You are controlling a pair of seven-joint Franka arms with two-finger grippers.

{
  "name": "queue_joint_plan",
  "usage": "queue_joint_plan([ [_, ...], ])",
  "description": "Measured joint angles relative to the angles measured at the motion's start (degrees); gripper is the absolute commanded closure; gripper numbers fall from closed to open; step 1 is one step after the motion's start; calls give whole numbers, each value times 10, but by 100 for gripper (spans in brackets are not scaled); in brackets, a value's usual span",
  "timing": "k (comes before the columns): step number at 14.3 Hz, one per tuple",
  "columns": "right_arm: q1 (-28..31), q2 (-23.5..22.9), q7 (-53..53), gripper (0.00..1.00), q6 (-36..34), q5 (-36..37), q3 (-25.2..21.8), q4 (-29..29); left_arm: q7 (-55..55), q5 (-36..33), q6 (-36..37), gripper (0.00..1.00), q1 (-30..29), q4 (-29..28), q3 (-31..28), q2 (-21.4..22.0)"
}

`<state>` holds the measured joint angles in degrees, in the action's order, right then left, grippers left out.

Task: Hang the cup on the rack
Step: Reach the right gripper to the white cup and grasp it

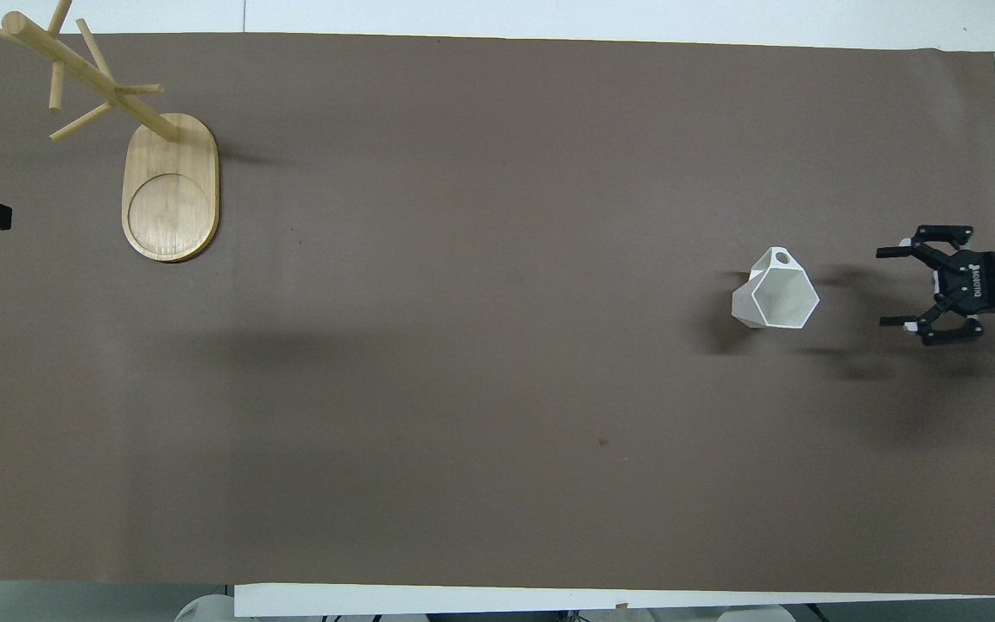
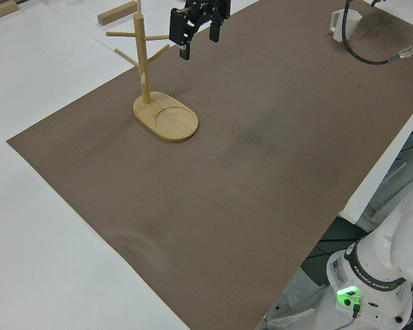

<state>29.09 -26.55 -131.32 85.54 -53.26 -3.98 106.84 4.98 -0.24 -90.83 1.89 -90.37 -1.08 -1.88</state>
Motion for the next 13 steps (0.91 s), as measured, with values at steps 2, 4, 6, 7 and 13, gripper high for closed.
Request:
queue_joint_plan([
  [2,-18,-3,-54,0,0,-26,3,37,0,0,0,0,0,0,0,0],
  [4,-41,-2,-76,0,1,-37,4,52,0,0,0,0,0,0,0,0],
  [6,-49,1,-81,0,3,-42,4,68,0,0,0,0,0,0,0,0],
  [7,-48,2,-86,0,9,-43,4,75,0,0,0,0,0,0,0,0],
  [13,-57,6,-101,0,47,-84,4,97,0,0,0,0,0,0,0,0],
])
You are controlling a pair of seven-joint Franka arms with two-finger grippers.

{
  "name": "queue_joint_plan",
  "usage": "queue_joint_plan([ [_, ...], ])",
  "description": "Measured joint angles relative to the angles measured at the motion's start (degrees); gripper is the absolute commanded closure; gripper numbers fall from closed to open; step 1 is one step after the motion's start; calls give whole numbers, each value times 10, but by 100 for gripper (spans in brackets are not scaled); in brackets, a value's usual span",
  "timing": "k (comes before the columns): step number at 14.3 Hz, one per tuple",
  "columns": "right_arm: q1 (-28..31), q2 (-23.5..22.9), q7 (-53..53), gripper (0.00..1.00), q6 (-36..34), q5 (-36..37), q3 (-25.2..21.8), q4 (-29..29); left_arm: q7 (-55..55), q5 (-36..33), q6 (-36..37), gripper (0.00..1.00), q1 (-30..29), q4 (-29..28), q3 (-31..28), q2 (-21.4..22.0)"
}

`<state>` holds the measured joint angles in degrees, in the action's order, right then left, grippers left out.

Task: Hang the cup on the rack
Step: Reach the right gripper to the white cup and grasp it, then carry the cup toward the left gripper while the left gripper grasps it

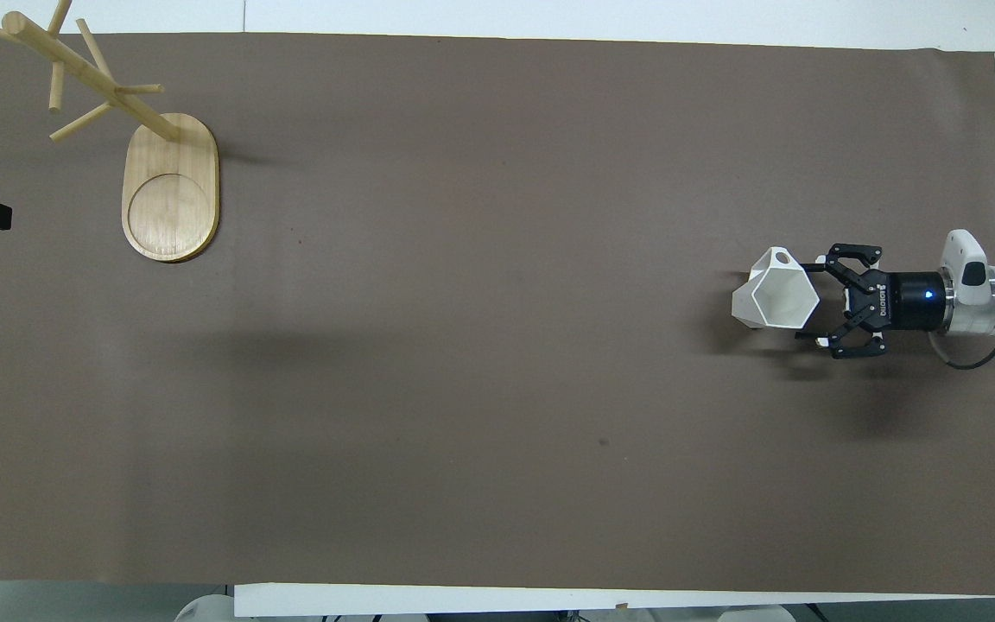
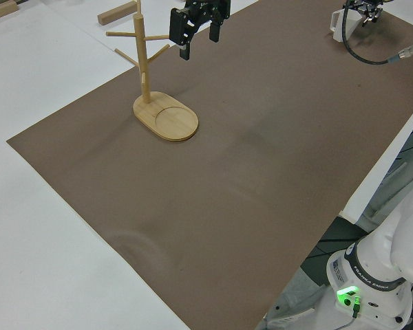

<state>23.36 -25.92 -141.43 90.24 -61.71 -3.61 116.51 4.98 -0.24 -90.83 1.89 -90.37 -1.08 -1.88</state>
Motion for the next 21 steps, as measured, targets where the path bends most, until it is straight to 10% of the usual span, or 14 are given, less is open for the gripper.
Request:
queue_joint_plan([
  [14,-42,0,-51,1,21,-36,1,42,0,0,0,0,0,0,0,0],
  [15,-44,0,-53,6,21,-36,1,43,0,0,0,0,0,0,0,0],
  [18,-54,0,-54,63,20,-37,1,44,0,0,0,0,0,0,0,0],
  [21,-70,2,-25,64,6,-42,2,35,0,0,0,0,0,0,0,0],
])
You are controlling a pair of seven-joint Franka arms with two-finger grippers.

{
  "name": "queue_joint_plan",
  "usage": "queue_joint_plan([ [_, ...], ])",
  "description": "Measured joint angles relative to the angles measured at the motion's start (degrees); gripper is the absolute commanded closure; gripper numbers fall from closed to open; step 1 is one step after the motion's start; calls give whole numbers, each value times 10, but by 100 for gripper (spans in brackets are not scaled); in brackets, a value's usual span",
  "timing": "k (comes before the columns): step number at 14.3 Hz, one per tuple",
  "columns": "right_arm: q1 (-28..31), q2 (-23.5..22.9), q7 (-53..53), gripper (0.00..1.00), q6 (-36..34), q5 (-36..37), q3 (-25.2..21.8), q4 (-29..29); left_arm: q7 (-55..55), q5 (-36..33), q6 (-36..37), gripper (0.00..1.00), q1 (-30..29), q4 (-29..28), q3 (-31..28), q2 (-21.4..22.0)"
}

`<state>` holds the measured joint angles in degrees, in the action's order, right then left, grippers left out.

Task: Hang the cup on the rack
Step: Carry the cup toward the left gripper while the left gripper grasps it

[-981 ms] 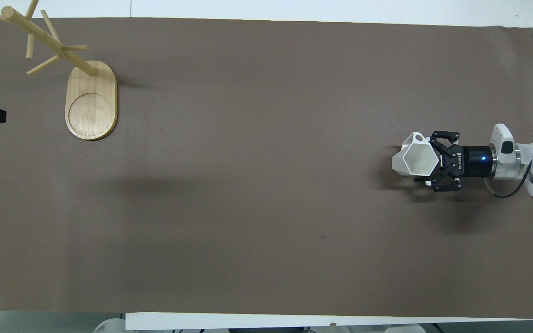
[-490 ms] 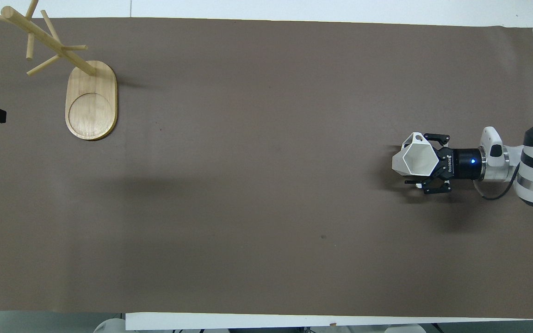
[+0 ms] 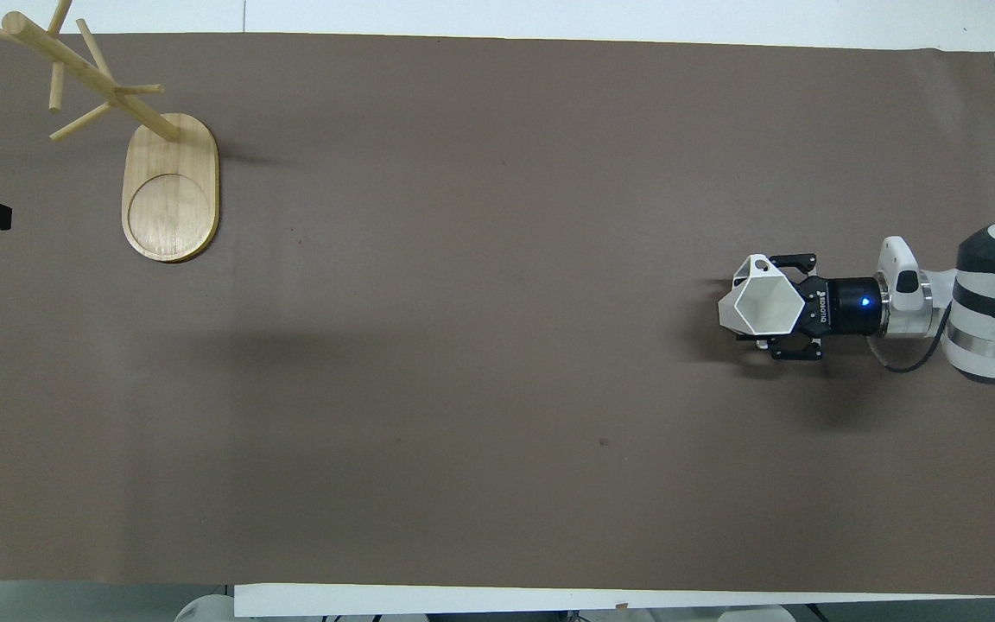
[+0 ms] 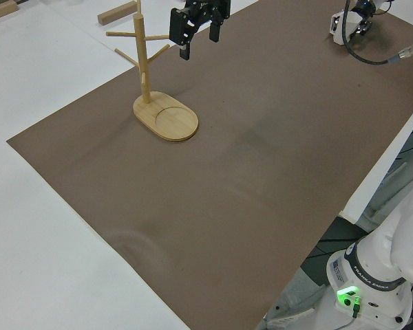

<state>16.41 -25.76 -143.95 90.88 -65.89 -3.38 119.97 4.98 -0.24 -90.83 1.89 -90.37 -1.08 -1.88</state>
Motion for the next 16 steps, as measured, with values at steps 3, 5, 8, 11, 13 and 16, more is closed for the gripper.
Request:
queue_joint_plan([
  [3,-50,22,109,64,-7,-47,14,-22,0,0,0,0,7,0,2,0],
  [5,-116,44,171,64,22,-118,24,-32,0,1,0,0,22,0,3,0],
  [8,-235,71,207,64,146,-187,29,-48,-50,5,-2,0,75,-2,6,0],
  [11,-339,108,288,64,286,-198,30,-65,-244,7,-45,0,196,-3,9,-1],
  [13,-396,136,339,64,367,-198,30,-67,-394,7,-64,0,276,-1,11,-10],
  [16,-441,150,361,64,428,-198,32,-67,-545,7,-72,0,349,25,12,-48],
])
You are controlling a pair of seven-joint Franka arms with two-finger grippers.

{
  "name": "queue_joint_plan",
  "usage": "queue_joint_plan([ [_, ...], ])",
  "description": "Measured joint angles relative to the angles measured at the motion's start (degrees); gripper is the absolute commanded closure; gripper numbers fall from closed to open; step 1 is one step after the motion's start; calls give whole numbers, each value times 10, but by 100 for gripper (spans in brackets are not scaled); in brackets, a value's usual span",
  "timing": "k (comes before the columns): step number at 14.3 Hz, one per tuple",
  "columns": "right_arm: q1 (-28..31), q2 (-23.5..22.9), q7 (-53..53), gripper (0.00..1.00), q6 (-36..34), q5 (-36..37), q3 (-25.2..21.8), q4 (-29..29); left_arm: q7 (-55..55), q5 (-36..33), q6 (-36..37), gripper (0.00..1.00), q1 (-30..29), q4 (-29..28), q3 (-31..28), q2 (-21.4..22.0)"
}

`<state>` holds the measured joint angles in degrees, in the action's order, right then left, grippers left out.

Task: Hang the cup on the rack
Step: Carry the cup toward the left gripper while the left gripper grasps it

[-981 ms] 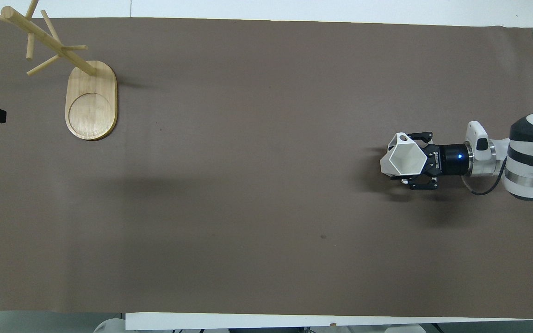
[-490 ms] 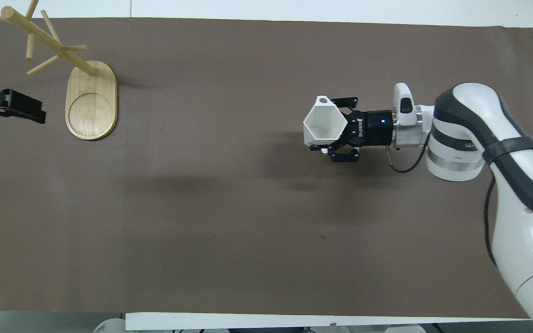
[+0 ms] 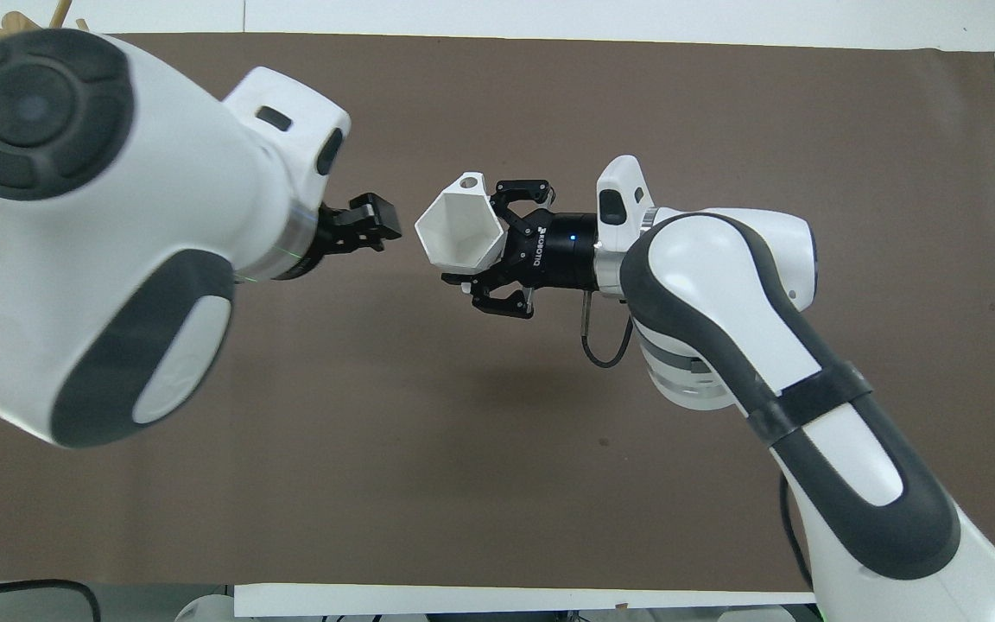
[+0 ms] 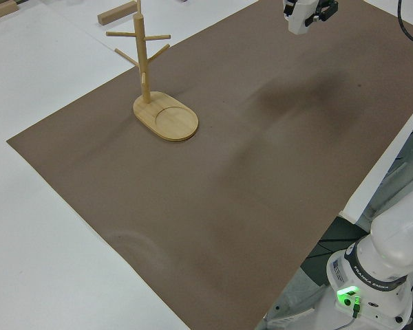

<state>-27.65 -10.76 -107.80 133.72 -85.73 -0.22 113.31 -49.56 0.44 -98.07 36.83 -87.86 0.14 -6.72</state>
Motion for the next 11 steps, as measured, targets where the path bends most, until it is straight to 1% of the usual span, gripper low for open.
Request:
queue_joint_plan([
  [3,-4,-2,0,64,7,0,-1,2,-40,21,1,0,13,57,-1,-50],
  [4,-3,-3,0,64,7,0,-1,2,-41,30,1,0,13,66,-2,-58],
  [6,-2,-3,0,64,7,0,-2,2,-41,43,1,1,13,68,-3,-66],
  [7,-2,-3,0,64,7,0,-2,2,-41,51,1,15,13,64,-3,-68],
  [8,-2,-3,0,64,7,0,-2,2,-41,56,0,75,13,62,-3,-72],
  [9,-2,-3,0,64,7,0,-2,2,-42,58,0,100,13,60,-3,-75],
  [11,-2,-3,0,63,7,0,-2,2,-26,59,0,100,19,45,-3,-77],
])
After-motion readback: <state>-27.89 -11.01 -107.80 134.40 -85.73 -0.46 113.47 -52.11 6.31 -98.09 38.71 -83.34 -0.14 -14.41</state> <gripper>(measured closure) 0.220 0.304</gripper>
